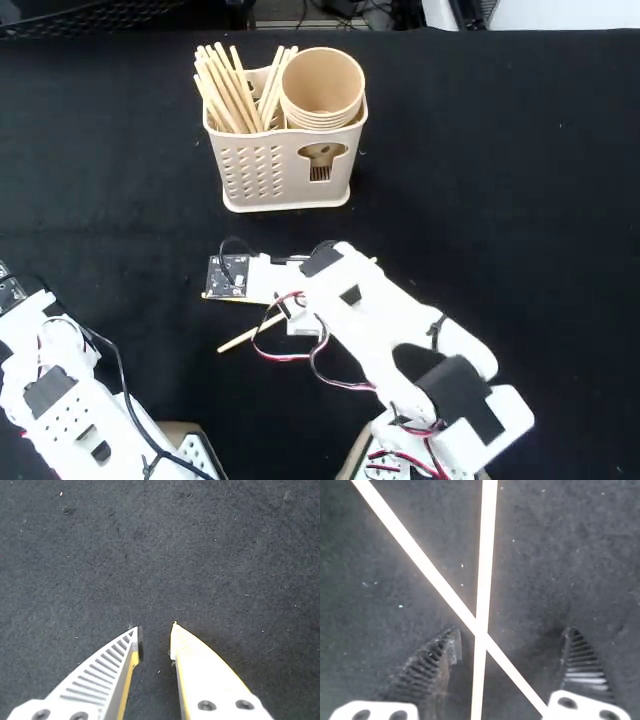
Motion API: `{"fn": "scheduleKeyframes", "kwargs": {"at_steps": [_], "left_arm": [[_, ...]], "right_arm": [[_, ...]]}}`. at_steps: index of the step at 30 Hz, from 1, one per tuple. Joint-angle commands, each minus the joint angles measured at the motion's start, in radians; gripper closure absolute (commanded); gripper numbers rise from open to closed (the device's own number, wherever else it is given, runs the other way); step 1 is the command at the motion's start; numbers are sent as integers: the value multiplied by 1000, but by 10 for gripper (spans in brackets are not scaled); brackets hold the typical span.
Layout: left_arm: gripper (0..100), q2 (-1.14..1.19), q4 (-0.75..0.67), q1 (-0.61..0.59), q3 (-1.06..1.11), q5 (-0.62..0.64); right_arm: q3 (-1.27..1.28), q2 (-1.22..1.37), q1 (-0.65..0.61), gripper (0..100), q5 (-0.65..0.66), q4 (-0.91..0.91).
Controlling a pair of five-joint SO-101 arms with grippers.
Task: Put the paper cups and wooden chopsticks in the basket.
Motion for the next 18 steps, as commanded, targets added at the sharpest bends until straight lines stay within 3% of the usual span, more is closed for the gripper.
{"fn": "scheduleKeyframes", "kwargs": {"at_steps": [1, 4, 18], "left_arm": [[880, -12, -15, 12, -27, 2], [880, -12, -14, 12, -27, 2], [880, -12, -14, 12, -27, 2]], "right_arm": [[-35, 10, -12, 831, -5, -18], [-35, 12, -11, 988, -8, -17], [-31, -36, -8, 986, -11, 41]]}}
